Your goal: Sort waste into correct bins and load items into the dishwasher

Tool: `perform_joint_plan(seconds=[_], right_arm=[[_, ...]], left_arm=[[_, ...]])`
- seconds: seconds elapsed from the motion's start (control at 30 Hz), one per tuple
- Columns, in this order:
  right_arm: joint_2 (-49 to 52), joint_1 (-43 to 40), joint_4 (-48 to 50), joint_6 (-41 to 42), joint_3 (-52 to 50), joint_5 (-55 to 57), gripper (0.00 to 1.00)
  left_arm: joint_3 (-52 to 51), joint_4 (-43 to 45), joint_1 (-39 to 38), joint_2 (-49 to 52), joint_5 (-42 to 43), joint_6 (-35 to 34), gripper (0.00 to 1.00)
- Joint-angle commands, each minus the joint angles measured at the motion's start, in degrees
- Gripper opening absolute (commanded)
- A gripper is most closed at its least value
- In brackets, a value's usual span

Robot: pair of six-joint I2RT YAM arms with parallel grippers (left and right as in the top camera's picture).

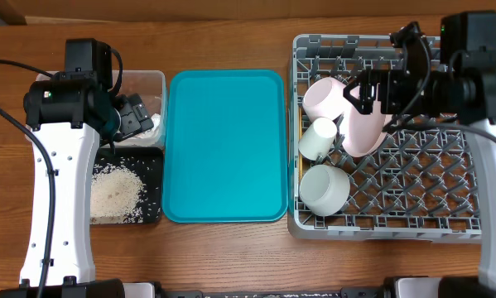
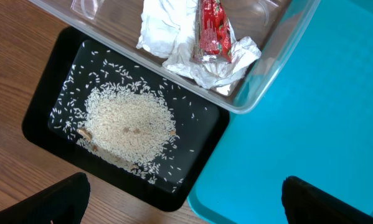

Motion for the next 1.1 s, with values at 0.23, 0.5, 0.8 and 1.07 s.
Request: perform_joint_plan(seconds=[0.23,0.5,0.8,1.07], right_arm=[[-22.9,0.6,0.1,-0.4,0.4,5.9,1.00],[-37.0,4.7,-2.4,-0.4,0.4,10.1,1.00],[-48.4,4.9,-4.7,0.0,-2.7,9.9,1.00],[-62.2,4.9,11.4,-0.2,-24.8,8.6,1.00]], left_arm=[[0.5,0.1,0.0,0.2,-0.4,-0.2,1.00],[0.5,0.1,0.0,0.2,-0.4,-0.2,1.00],[0.5,0.1,0.0,0.2,-0.4,-0.2,1.00],[0.5,0.1,0.0,0.2,-0.4,-0.2,1.00]])
